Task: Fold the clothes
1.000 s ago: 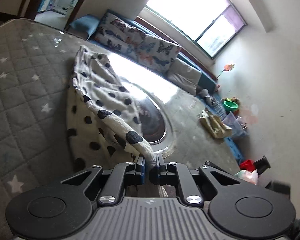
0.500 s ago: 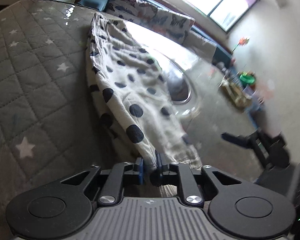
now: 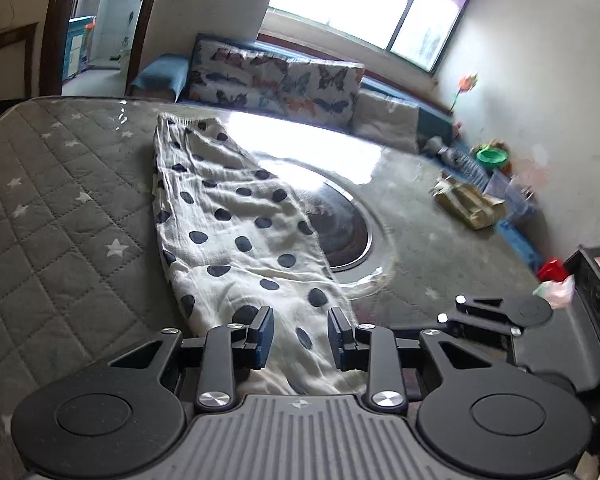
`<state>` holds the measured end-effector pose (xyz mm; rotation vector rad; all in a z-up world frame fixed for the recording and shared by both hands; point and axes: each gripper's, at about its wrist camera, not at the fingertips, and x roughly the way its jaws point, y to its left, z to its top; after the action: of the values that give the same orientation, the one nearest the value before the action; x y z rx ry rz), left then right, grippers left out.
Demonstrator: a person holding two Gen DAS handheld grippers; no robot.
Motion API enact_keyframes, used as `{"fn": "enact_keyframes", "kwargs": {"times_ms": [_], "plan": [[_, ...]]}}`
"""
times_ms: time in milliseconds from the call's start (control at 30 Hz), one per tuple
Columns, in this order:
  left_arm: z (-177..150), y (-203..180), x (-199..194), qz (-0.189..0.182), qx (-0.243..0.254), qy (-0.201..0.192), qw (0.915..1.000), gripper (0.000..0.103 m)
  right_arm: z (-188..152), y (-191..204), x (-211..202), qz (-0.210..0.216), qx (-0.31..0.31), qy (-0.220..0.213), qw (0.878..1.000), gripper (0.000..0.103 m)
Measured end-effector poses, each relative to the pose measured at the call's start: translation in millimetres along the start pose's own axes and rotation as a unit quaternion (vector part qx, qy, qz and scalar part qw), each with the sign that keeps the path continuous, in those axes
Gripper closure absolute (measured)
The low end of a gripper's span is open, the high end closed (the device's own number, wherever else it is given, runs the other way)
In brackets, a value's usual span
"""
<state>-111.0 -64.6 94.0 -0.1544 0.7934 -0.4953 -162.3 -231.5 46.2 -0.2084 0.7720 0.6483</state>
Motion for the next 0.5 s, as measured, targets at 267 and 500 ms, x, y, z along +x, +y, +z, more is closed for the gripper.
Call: {"fn": "enact_keyframes", "kwargs": {"times_ms": [267, 500], "plan": [[-0.5, -2.4, 47.3, 0.048, 0.029, 0.067, 0.9962, 0.070, -21.5, -13.3, 16.1, 0.015, 0.042, 0.030, 0.999, 0.041], [-6.5, -3.6, 57.3, 0.064, 0.048, 0.088, 0.9929, 0.062, -20.5, -19.1, 16.5, 0.025, 0.054, 0.034, 0.998, 0.038]]}}
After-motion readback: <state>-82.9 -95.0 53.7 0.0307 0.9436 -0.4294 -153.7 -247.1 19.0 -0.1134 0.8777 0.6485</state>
